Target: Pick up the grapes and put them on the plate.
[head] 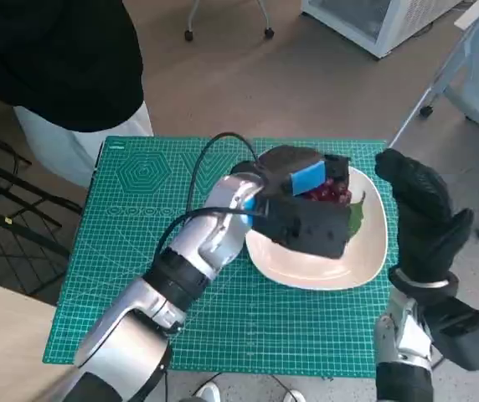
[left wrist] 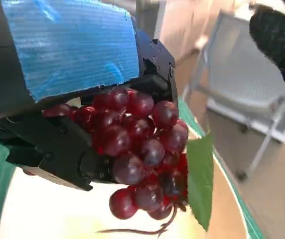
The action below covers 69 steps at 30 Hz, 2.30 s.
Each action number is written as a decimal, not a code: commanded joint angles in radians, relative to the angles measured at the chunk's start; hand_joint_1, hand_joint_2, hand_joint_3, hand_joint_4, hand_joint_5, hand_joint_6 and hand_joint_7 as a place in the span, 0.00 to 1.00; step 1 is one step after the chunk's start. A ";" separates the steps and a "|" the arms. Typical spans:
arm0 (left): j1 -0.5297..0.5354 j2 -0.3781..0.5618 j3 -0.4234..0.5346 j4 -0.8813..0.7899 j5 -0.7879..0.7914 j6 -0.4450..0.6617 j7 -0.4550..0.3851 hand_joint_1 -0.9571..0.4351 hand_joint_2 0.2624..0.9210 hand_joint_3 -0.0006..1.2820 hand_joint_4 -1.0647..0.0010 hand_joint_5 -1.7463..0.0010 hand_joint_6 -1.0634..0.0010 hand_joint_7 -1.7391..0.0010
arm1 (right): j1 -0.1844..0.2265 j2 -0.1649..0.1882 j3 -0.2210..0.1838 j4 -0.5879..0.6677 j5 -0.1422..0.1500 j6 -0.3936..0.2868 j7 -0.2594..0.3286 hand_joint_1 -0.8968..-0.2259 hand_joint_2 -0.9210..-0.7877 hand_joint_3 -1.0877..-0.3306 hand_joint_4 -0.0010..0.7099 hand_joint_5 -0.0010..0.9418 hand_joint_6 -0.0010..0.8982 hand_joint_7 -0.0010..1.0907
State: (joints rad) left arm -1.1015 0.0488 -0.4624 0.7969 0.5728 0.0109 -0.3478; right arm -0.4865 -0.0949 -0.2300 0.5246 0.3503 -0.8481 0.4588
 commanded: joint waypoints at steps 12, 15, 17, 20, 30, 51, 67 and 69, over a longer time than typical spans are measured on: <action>0.025 0.053 0.027 0.007 -0.054 -0.104 0.003 0.19 1.00 0.06 0.99 1.00 0.88 1.00 | 0.015 0.010 0.013 0.010 -0.006 0.012 -0.009 0.29 0.00 0.58 0.52 0.00 0.21 0.26; 0.044 0.075 0.057 0.016 -0.089 -0.164 0.011 0.18 1.00 0.09 0.98 0.99 0.87 1.00 | 0.014 0.011 0.016 0.011 -0.007 0.011 -0.010 0.29 0.00 0.58 0.52 0.00 0.21 0.26; 0.057 0.087 0.079 0.022 -0.116 -0.199 0.012 0.16 1.00 0.11 0.96 0.99 0.86 0.99 | 0.015 0.012 0.018 0.008 -0.007 0.013 -0.012 0.29 0.00 0.58 0.52 0.00 0.22 0.26; 0.083 0.103 0.134 0.037 -0.183 -0.256 0.013 0.15 1.00 0.14 0.95 0.99 0.85 0.99 | 0.018 0.012 0.021 0.000 -0.007 0.016 -0.014 0.29 0.00 0.58 0.52 0.00 0.22 0.26; 0.242 0.096 0.435 0.009 -0.578 -0.385 -0.057 0.22 1.00 0.20 0.88 0.98 0.78 0.98 | 0.027 0.016 0.028 -0.029 -0.011 0.027 -0.027 0.29 0.00 0.58 0.52 0.00 0.22 0.25; 0.569 0.060 0.689 -0.194 -0.923 -0.583 -0.147 0.34 1.00 0.24 0.87 1.00 0.77 0.99 | 0.016 0.017 0.045 -0.020 -0.029 0.017 -0.044 0.30 0.00 0.57 0.52 0.00 0.22 0.25; 0.736 0.020 0.682 -0.386 -0.934 -0.564 -0.103 0.35 1.00 0.21 0.79 0.98 0.70 0.97 | 0.006 0.022 0.066 -0.020 -0.035 0.029 -0.036 0.31 0.00 0.56 0.52 0.00 0.22 0.25; 0.747 0.020 0.678 -0.400 -0.931 -0.561 -0.100 0.36 1.00 0.21 0.78 0.98 0.69 0.97 | 0.008 0.023 0.070 -0.023 -0.034 0.031 -0.034 0.30 0.00 0.56 0.52 0.00 0.22 0.25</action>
State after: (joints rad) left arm -0.3748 0.0698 0.2212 0.4338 -0.3627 -0.5571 -0.4554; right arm -0.4900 -0.0776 -0.1657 0.4976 0.3158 -0.8331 0.4201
